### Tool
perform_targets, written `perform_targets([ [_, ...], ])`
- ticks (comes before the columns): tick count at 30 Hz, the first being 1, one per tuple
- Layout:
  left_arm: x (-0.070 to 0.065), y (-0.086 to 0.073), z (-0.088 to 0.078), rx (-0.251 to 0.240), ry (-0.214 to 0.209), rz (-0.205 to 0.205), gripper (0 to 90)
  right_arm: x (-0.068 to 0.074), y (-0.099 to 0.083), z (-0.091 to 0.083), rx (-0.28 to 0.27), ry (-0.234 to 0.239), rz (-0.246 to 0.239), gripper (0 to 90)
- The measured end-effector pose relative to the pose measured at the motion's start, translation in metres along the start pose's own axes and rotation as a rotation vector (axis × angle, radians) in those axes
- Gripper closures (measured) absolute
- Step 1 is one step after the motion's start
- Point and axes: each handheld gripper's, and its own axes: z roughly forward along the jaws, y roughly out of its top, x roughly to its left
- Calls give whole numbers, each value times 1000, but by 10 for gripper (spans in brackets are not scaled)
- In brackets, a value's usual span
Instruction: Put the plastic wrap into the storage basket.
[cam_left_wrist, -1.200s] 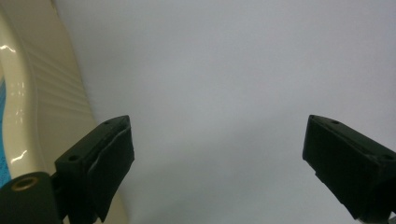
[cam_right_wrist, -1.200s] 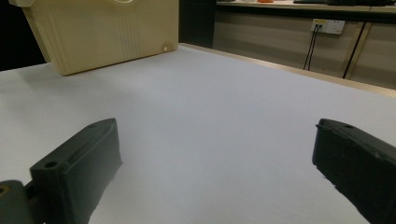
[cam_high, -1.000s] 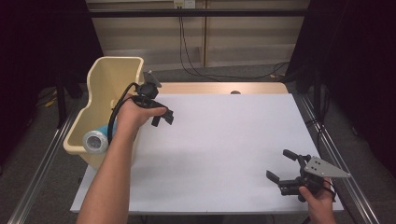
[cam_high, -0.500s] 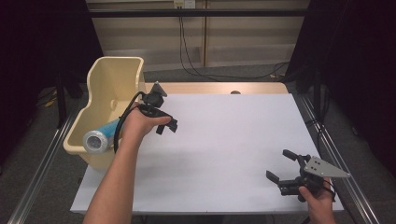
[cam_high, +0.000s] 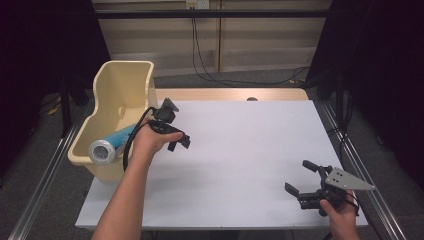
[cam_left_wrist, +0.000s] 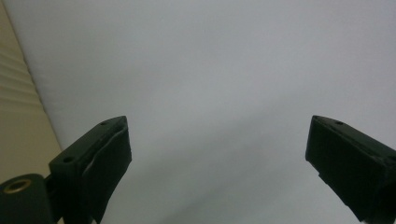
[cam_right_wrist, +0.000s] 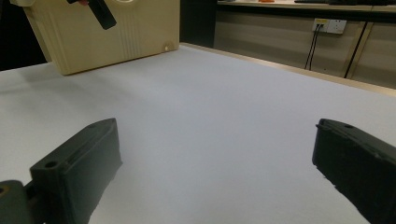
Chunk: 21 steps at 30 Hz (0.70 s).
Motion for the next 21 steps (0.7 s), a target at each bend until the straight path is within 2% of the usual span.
perform_targets([
  [11, 3, -13, 13, -3, -4, 10, 57, 0, 0, 0, 3, 2, -3, 10],
  [21, 4, -28, 26, -37, -26, 32, 49, 0, 0, 0, 3, 3, -4, 10],
])
